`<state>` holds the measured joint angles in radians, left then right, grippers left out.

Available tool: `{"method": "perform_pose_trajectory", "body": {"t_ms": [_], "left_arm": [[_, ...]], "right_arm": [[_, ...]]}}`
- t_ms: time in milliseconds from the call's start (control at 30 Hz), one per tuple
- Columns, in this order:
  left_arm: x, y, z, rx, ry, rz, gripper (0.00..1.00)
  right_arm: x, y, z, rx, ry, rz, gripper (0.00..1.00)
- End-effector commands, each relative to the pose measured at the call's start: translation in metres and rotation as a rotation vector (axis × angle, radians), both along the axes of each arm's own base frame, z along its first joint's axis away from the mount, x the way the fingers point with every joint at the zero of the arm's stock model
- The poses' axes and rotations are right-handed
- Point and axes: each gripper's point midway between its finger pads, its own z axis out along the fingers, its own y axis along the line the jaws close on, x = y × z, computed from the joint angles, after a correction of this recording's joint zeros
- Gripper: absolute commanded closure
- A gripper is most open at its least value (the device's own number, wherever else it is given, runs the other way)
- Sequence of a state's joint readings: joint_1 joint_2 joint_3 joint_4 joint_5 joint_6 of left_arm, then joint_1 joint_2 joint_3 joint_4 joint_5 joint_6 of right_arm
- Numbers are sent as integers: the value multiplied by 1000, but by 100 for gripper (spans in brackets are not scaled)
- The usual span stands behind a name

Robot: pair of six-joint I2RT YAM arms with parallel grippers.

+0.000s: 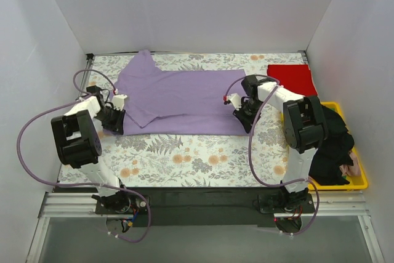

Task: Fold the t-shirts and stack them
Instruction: Fold the tshirt

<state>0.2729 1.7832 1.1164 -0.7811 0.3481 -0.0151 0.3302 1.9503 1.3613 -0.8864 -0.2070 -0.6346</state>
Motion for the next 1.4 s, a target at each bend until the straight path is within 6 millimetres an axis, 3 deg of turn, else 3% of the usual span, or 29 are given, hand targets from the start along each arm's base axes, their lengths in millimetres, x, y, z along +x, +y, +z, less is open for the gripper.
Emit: {"method": "perform_pose_trajectory", "body": {"t_ms": [0, 100, 200, 300, 633, 933, 1100, 1200, 1367], "left_arm": [[-33, -10, 9, -26, 59, -11, 83], [-11, -22, 50, -71, -85, -53, 78], [4, -41, 76, -81, -138, -74, 71], [15, -60, 82, -63, -158, -77, 64], [20, -96, 57, 73, -154, -179, 58], [17, -88, 21, 208, -94, -221, 55], [16, -88, 13, 224, -77, -237, 64], [19, -90, 11, 218, -77, -232, 76], [32, -91, 21, 220, -111, -221, 88]], "right_arm": [[-9, -5, 19, -3, -32, -3, 76], [-8, 1, 38, 40, -64, -18, 75], [-4, 12, 56, 96, -83, -34, 73], [-4, 19, 64, 129, -73, -59, 73], [-11, 17, 56, 119, -36, -65, 73], [-9, 14, 52, 101, -38, -56, 73], [-7, 13, 50, 89, -42, -50, 73], [-7, 13, 48, 87, -38, -50, 73], [-10, 13, 47, 91, -31, -47, 73]]}}
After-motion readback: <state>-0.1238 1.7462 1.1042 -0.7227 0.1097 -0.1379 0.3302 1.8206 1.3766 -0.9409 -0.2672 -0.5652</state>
